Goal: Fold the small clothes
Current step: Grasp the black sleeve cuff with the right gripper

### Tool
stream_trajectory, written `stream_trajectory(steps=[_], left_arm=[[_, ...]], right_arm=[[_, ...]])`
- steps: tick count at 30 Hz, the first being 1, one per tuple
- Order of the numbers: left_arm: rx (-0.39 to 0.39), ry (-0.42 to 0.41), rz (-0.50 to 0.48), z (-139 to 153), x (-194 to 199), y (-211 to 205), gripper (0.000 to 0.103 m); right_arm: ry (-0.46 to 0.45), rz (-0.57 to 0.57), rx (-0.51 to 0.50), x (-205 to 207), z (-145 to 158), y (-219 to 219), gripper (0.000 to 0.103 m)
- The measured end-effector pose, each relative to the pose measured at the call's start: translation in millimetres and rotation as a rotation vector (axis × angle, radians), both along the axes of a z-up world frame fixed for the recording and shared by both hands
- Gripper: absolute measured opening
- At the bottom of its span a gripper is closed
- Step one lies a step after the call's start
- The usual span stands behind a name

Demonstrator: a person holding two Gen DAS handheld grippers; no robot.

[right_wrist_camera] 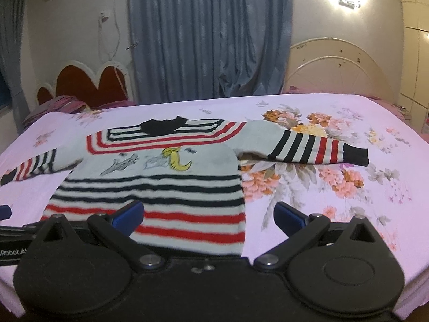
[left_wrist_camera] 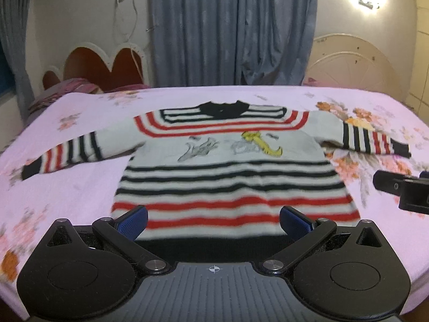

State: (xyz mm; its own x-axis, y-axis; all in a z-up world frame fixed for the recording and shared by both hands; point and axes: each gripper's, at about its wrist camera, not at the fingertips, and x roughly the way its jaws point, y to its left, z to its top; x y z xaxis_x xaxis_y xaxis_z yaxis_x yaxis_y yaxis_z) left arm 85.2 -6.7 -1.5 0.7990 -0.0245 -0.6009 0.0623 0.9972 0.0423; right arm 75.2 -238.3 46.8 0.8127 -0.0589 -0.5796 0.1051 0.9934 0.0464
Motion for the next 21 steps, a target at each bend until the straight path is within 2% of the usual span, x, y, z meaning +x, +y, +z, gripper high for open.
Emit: stream_trajectory(steps=[5,7,10,11,14,16,18,21], left_arm=[[-0.026,-0.026,-0.023,-6,45,-7,0.103],[-0.026,-0.005,-0.053,-11,65,-11,0.103],[-0.072,0.035,-0.149,-14,95,-12,0.103],[-0.075,0.045,-0.149,-16,104,-12,0.103],[-0.051,0.049,-0.135,-20,132,-16,0.103],[-0.033,0.041,-0.131,-25,147,-19,0.103],[-0.016,0.037,-0.123,-29,160,-22,0.103],[-0.003,0.04,-0.11,-36,177,-33,0.102]], right_arm=[[0.007,-0.049,0.008,36,-9,-17,0.102],[0.0,-0.08,0.013,49,-12,-24,0.101],[-0.009,-0.146,0.034,69,-15,-39,0.09],[-0.017,-0.175,0.043,76,-16,-45,0.085],[-0.042,-0.236,0.066,92,-18,-63,0.081],[-0.05,-0.268,0.078,101,-20,-75,0.075],[-0.041,-0.287,0.079,111,-24,-90,0.062],[-0.03,-0.341,0.102,122,-30,-123,0.053]])
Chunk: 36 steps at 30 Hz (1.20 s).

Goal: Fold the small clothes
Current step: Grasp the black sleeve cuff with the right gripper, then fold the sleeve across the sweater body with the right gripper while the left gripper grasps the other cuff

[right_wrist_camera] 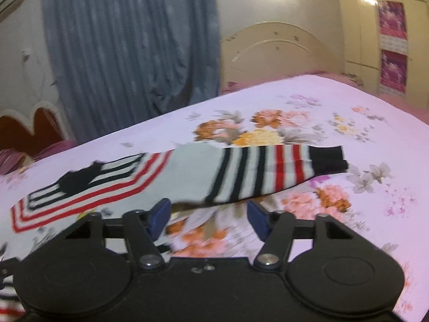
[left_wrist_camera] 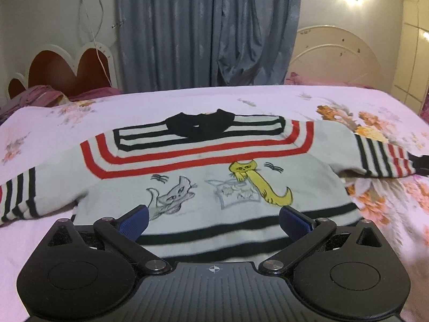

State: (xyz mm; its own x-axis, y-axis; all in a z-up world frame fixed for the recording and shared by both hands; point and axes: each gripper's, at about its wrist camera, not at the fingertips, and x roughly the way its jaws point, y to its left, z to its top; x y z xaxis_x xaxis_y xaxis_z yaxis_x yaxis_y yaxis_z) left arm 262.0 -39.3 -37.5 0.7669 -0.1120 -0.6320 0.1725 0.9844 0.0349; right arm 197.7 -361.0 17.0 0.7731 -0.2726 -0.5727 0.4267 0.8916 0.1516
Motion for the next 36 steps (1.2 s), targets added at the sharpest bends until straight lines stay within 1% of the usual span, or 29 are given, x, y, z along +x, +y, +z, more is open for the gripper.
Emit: stream_trajectory(steps=[3,6,8,10,13,17,20,22,23,24,26,27,29,30,32,33,36], left_arm=[[0.012,0.014,0.021,-8,17,-17,0.102],[0.039,0.049,0.032,-16,32,-39,0.102],[0.053,0.068,0.042,-20,40,-55,0.103],[0.064,0.082,0.048,-23,47,-71,0.103],[0.086,0.097,0.048,-26,56,-95,0.103],[0.1,0.113,0.035,-25,61,-120,0.103],[0.114,0.117,0.025,-23,64,-129,0.103],[0.126,0.113,0.035,-21,65,-130,0.103],[0.13,0.111,0.042,-20,67,-129,0.103],[0.133,0.112,0.05,-20,69,-126,0.103],[0.138,0.115,0.07,-20,73,-116,0.103],[0.133,0.118,0.087,-21,76,-109,0.103],[0.098,0.133,0.13,-23,82,-89,0.103],[0.08,0.14,0.155,-24,84,-78,0.103],[0.042,0.145,0.189,-27,86,-54,0.103],[0.025,0.147,0.191,-27,87,-43,0.102],[0.01,0.14,0.188,-31,91,-14,0.102]], right_arm=[[0.012,-0.061,0.036,11,-10,-42,0.044],[0.033,-0.126,0.095,25,-27,-88,0.037],[0.044,-0.167,0.159,35,-42,-120,0.036],[0.043,-0.19,0.2,42,-56,-145,0.036],[0.038,-0.215,0.272,47,-75,-174,0.036],[0.002,-0.213,0.359,48,-92,-193,0.036],[-0.034,-0.207,0.383,52,-96,-198,0.036],[-0.045,-0.209,0.376,54,-97,-201,0.031],[-0.04,-0.215,0.362,56,-98,-201,0.021],[-0.038,-0.222,0.353,56,-98,-204,0.013],[-0.032,-0.22,0.334,60,-97,-206,0.01],[-0.017,-0.211,0.303,63,-95,-205,0.01],[0.015,-0.164,0.188,75,-85,-192,0.008],[0.015,-0.133,0.143,81,-80,-184,0.008],[0.005,-0.047,0.083,96,-68,-163,0.008],[0.001,-0.003,0.062,104,-61,-150,0.008],[-0.011,0.149,0.008,127,-44,-96,0.007]])
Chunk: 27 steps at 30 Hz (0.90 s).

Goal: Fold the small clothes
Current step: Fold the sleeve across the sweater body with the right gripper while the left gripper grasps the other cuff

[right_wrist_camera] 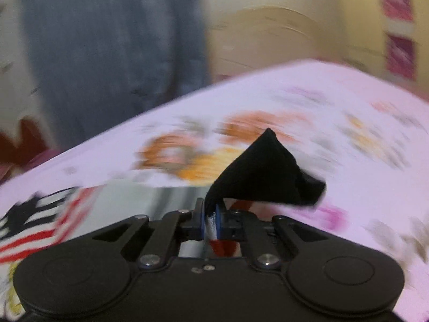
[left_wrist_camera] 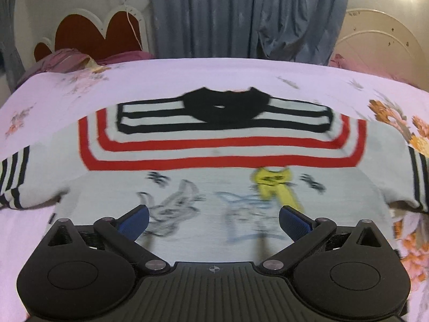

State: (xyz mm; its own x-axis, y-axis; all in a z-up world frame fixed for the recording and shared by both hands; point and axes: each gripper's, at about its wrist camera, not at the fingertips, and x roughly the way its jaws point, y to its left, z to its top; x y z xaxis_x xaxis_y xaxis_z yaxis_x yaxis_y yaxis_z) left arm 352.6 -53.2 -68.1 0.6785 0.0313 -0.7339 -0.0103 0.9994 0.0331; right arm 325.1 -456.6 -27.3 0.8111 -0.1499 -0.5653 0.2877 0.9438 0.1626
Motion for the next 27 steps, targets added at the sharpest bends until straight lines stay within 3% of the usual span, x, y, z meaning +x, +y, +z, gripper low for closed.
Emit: stream_trajectory(steps=[4,11,16,20,23,26,27], left_arm=[[-0.034,-0.014,0.038,-4,7,43,0.103],[-0.107,-0.017,0.061,-12,11,110,0.103],[-0.168,-0.003,0.059,-22,12,143,0.102],[-0.164,-0.004,0.062,-26,14,151,0.102],[-0.16,-0.013,0.062,-27,18,152,0.103],[-0.234,-0.015,0.021,-26,28,146,0.102],[-0.255,-0.023,-0.001,-25,31,140,0.102]], right_arm=[[0.011,0.175,-0.033,30,5,83,0.007],[0.076,0.398,-0.108,61,-14,212,0.007],[0.106,0.516,-0.156,60,-25,274,0.007],[0.188,0.608,-0.15,60,-50,309,0.008],[0.171,0.63,-0.172,54,-54,320,0.017],[0.109,0.61,-0.107,43,-39,307,0.042],[0.075,0.593,-0.113,39,-34,307,0.041]])
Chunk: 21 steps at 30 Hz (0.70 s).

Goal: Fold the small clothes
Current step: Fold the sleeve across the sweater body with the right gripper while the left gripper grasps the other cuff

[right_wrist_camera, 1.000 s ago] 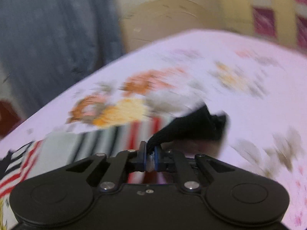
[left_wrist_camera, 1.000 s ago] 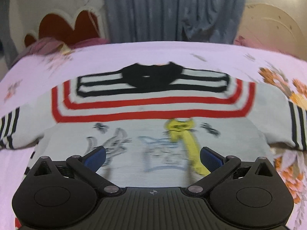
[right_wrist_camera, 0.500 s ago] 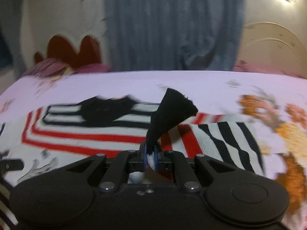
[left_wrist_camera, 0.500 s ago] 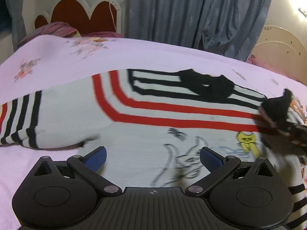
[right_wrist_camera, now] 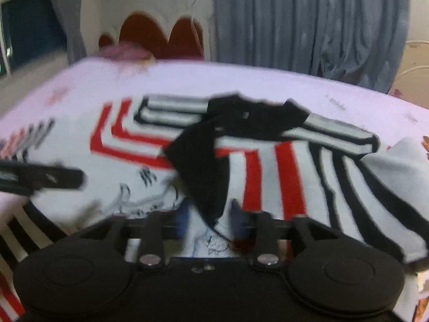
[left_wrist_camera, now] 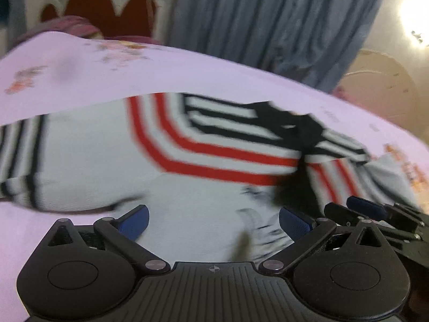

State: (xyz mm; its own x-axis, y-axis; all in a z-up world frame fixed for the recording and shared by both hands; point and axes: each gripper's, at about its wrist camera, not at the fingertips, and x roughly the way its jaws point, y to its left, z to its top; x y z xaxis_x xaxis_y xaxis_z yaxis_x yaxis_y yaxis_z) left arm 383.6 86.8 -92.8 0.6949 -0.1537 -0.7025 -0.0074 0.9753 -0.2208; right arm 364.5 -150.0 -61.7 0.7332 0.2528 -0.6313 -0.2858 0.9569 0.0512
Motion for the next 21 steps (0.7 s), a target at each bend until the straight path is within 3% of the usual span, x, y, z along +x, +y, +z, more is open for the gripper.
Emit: stream_trajectory(steps=[1,3,6,8,9,12,15,17,19,21], left_arm=[[-0.022,-0.016,-0.029,1,5,-9,0.102],[-0.054,-0.031,-0.086,0,13,-26,0.102],[-0.039,-0.011,-0.122,-9,31,-49,0.102],[-0.029,0.023,-0.129,-16,43,-59,0.076],[-0.034,0.055,-0.139,-21,51,-64,0.051],[-0.018,0.046,-0.161,-25,60,-77,0.047],[0.007,0.029,-0.209,-23,63,-88,0.005],[-0.015,-0.034,-0.193,-6,53,-81,0.005],[0.009,-0.102,-0.145,13,43,-64,0.005],[0.054,-0.114,-0.116,15,38,-47,0.005]], right_arm=[[-0.017,-0.02,0.012,-5,7,-6,0.039],[-0.023,-0.083,0.045,-5,15,-20,0.017],[-0.059,-0.192,0.063,-12,28,-49,0.014],[-0.086,-0.277,0.074,-16,37,-71,0.014],[-0.094,-0.315,0.08,-19,40,-82,0.014],[-0.101,-0.451,0.103,-24,44,-123,0.014],[-0.064,-0.55,0.124,-26,36,-153,0.014],[-0.027,-0.599,0.15,-25,26,-166,0.014],[-0.001,-0.623,0.176,-25,17,-172,0.014],[0.014,-0.624,0.192,-25,10,-175,0.014]])
